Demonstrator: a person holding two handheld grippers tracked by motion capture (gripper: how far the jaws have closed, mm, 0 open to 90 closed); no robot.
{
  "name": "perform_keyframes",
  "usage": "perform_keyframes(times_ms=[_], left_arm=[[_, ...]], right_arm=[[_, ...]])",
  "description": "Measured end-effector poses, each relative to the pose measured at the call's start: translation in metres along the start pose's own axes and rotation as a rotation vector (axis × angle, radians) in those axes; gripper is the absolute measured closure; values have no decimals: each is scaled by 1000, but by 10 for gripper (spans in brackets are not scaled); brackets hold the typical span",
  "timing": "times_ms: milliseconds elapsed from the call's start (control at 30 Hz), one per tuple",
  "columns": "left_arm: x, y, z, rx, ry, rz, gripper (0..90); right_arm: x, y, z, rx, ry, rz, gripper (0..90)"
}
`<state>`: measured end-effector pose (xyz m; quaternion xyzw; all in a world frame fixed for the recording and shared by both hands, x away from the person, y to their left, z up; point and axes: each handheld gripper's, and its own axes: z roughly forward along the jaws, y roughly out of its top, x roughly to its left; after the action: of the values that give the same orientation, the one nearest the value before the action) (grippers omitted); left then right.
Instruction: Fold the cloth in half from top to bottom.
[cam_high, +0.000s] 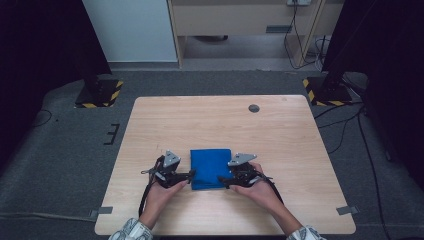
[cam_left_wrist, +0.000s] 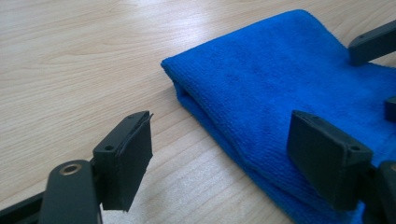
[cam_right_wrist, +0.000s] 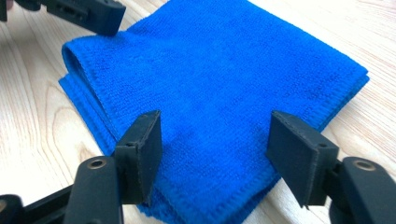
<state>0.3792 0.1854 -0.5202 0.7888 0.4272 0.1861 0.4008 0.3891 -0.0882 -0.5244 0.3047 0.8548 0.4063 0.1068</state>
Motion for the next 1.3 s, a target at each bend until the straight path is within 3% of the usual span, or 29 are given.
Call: perform_keyframes(times_ms=[67,200,500,867,1300], left_arm=[[0,-1,2,9,-1,-5,190],[1,2,-1,-24,-4,-28,150],[12,8,-11,-71,22,-95,61],[29,7,-21,-99,15,-126,62],[53,1,-30,-86,46,-155,79]], right_arm=[[0,-1,0,3,-1,-8,321],[2,0,0,-4,3,-10,252],[-1,10,-3,-34,-15,24,120],[-10,17,-17,-70,-38,39,111],[-41,12,-46,-124,-111,107,116]])
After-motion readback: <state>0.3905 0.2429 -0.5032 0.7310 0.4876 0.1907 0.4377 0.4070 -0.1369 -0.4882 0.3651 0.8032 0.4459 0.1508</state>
